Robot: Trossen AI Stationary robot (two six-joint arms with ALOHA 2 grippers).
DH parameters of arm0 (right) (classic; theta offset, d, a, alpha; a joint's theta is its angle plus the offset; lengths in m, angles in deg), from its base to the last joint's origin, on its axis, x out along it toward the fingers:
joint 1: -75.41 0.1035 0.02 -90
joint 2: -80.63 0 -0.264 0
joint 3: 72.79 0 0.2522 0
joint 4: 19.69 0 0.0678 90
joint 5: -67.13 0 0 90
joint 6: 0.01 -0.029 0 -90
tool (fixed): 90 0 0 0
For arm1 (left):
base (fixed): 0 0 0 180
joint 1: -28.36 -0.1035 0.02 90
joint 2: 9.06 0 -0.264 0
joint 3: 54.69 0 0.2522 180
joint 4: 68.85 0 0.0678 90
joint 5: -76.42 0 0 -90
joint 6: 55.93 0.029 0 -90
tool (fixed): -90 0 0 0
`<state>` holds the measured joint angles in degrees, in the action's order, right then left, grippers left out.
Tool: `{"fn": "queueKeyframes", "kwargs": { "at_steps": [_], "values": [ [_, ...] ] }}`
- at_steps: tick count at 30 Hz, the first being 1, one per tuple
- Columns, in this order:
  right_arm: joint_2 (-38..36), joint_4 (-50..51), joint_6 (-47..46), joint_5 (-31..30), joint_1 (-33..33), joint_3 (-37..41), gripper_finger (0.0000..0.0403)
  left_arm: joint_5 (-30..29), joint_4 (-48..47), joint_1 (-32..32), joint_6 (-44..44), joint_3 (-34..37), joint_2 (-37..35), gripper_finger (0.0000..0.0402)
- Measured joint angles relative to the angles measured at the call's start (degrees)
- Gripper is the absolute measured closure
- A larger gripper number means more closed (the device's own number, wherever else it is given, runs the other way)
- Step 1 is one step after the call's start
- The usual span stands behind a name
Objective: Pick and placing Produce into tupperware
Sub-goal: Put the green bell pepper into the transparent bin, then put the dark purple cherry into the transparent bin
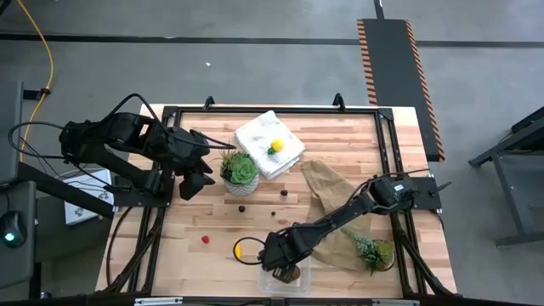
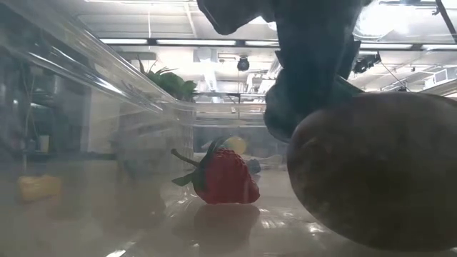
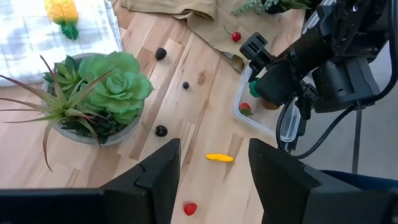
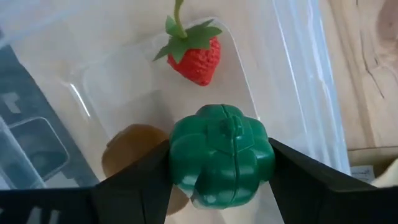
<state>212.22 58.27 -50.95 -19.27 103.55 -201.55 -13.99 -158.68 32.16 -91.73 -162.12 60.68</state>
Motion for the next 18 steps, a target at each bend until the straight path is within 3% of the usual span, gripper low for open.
{"fn": "queueKeyframes", "kwargs": {
  "at_steps": [11, 18],
  "values": [
    [0.0, -1.1, 0.6, 4.3, -0.4, 0.0, 0.0145, 0.3, -0.9, 0.0, 2.3, 0.0, 0.0, 0.0222],
    [-2.3, -1.2, 1.9, 1.4, -0.6, 0.0, 0.0144, 6.5, -1.0, 0.0, 11.1, 0.0, 0.0, 0.0222]
  ]
}}
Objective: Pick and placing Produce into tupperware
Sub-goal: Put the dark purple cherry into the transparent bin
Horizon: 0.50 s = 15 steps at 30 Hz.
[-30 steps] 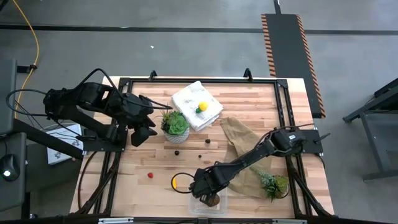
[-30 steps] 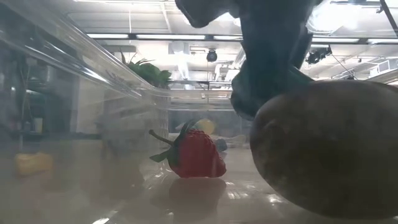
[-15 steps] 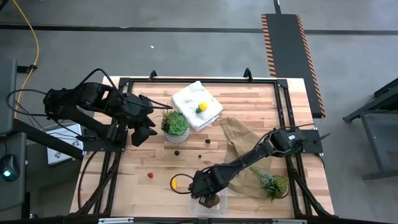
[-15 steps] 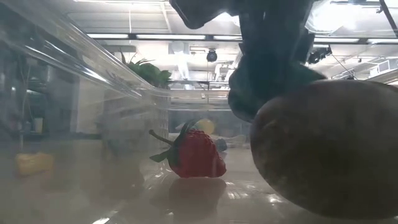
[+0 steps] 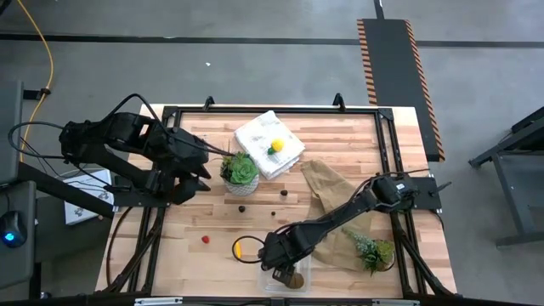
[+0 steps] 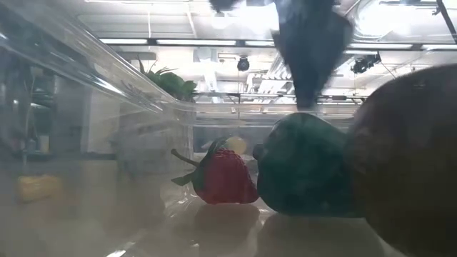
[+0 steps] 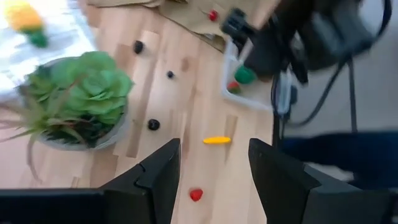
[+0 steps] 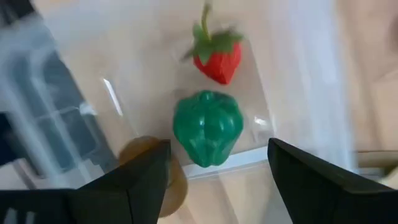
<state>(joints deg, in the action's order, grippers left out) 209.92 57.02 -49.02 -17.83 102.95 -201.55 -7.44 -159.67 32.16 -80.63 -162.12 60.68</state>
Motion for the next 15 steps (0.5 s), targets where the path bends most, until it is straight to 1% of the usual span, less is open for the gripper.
{"fn": "queueKeyframes", "kwargs": {
  "at_steps": [3, 6, 9, 12, 15],
  "values": [
    [-3.4, -1.0, 1.0, -4.0, -0.3, 0.0, 0.0144, 3.3, -1.2, 0.0, 2.9, 0.0, -0.2, 0.0222],
    [-7.2, -2.5, 1.3, -10.2, -0.3, 0.0, 0.0144, 4.9, -3.1, 0.0, 3.3, 0.0, -0.2, 0.0222],
    [-11.2, -2.8, -0.3, -16.2, -0.3, 0.0, 0.0144, 6.3, -5.9, 0.0, 3.4, 0.0, -0.6, 0.0222],
    [-14.4, -2.7, -1.9, -21.5, -0.1, 0.0, 0.0144, 5.8, -8.4, 0.0, 3.2, 0.0, -2.3, 0.0222],
    [-17.2, -2.3, -2.0, -26.9, 0.5, 0.0, 0.0144, 3.8, -8.5, 0.0, 1.4, 0.0, -5.1, 0.0222]
  ]
}}
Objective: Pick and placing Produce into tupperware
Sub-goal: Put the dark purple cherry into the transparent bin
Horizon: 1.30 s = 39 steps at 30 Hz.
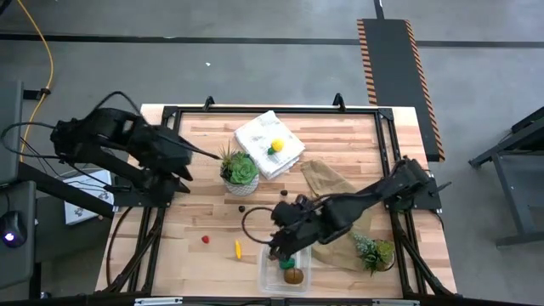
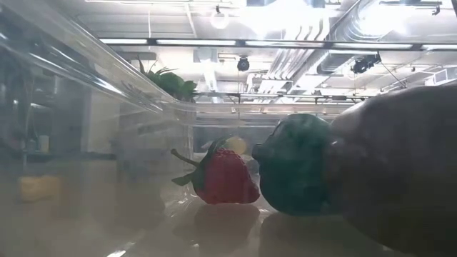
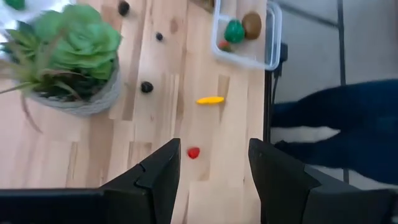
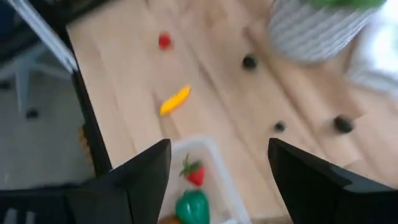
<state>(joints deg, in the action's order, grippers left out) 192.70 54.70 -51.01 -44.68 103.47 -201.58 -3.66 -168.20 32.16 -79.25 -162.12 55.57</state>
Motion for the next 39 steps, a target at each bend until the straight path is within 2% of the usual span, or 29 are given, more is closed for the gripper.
{"fn": "queueKeyframes", "kwargs": {
  "at_steps": [5, 9, 14, 18, 21, 26, 32, 39],
  "values": [
    [-3.6, 3.7, 0.0, -8.3, 0.6, 0.0, 0.0144, -6.3, 0.3, 0.0, -7.0, 0.0, -4.9, 0.0222],
    [-6.1, 9.0, -0.6, -12.4, 0.6, 0.0, 0.0144, -9.5, 1.3, 0.0, -14.2, 1.3, -8.1, 0.0222],
    [-8.1, 16.1, -2.4, -15.4, 0.4, 0.0, 0.0144, -6.8, 3.2, 0.0, -23.2, 10.0, -12.9, 0.0222],
    [-9.7, 19.3, -2.9, -16.8, 0.4, 0.0, 0.0144, -1.1, 8.6, 1.4, -30.6, 19.6, -16.0, 0.0222],
    [-10.8, 20.7, -2.1, -17.0, 0.3, 0.0, 0.0144, 2.5, 17.0, 5.8, -35.9, 26.3, -17.6, 0.0222],
    [-12.6, 23.5, -1.5, -17.0, 0.3, 0.0, 0.0144, 2.2, 30.6, 16.7, -44.5, 33.8, -17.3, 0.0222],
    [-14.2, 27.2, -1.4, -17.0, 0.3, 0.0, 0.0144, -4.2, 39.4, 27.5, -51.9, 35.4, -13.9, 0.0222],
    [-14.4, 27.9, 1.4, -17.0, 0.3, 0.0, 0.0144, -12.5, 41.8, 34.3, -60.5, 35.4, -10.3, 0.0222]
  ]
}}
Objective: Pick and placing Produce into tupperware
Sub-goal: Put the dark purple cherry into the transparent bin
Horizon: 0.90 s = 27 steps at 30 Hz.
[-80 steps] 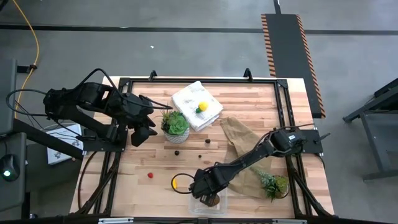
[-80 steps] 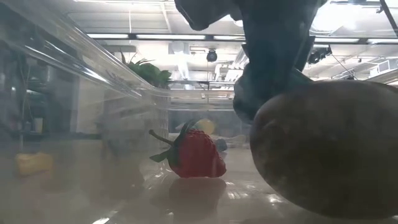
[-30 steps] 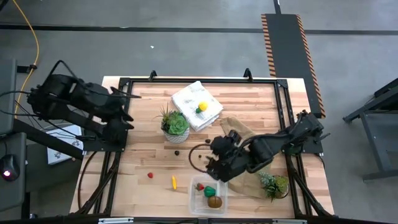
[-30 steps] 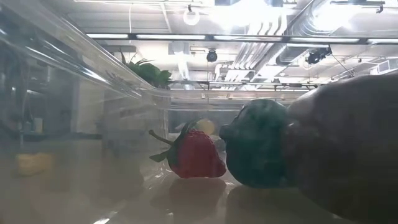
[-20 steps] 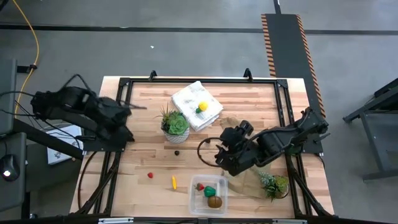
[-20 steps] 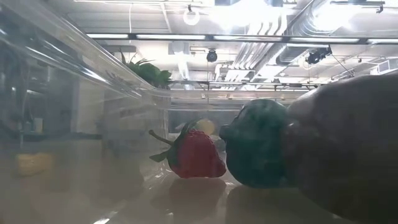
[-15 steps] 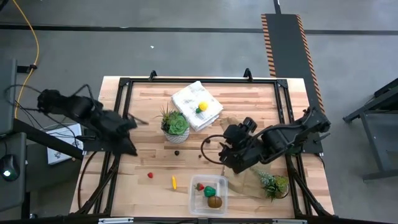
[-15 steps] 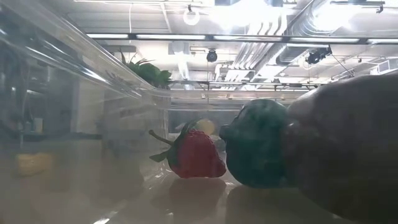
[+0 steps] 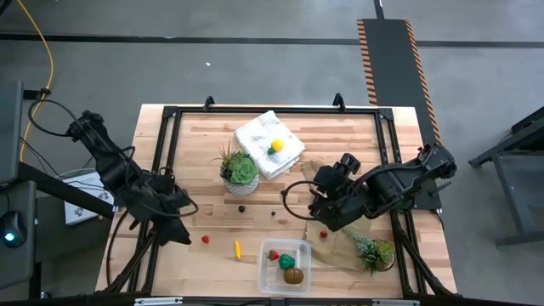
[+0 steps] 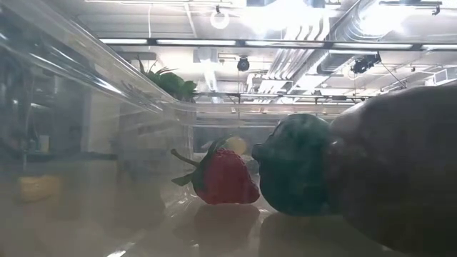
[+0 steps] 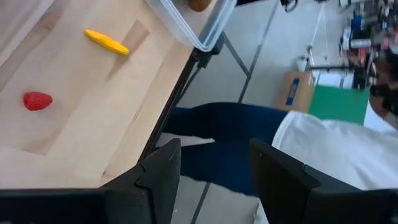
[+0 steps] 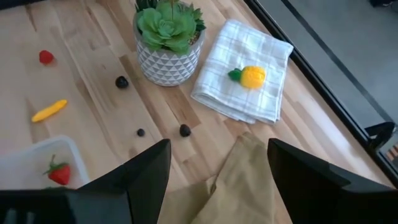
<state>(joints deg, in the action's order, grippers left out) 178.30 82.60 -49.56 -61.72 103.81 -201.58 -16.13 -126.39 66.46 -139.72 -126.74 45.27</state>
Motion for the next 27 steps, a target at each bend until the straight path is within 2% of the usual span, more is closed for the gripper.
{"fn": "queueKeyframes", "kwargs": {
  "at_steps": [4, 11, 13, 19, 27],
  "values": [
    [0.0, 0.7, 0.7, 0.0, 0.0, 0.0, 0.0144, -4.5, 1.1, 3.6, -4.4, 0.0, 3.0, 0.0222],
    [-0.9, 1.5, 0.8, -0.3, -0.2, 0.0, 0.0144, -20.7, 0.6, 13.7, -16.2, 0.0, 9.4, 0.0222],
    [-1.2, 1.5, 0.8, -0.8, -0.3, 0.0, 0.0144, -23.8, -1.3, 15.6, -20.0, 0.0, 11.0, 0.0222],
    [-2.2, 1.5, 1.6, -1.2, -1.8, 0.0, 0.0144, -24.6, -6.2, 17.9, -27.1, 0.0, 15.3, 0.0222],
    [-2.3, 1.5, 2.0, 0.0, -4.1, 0.0, 0.0144, -24.4, -11.7, 17.8, -30.5, 0.0, 20.7, 0.0222]
  ]
}}
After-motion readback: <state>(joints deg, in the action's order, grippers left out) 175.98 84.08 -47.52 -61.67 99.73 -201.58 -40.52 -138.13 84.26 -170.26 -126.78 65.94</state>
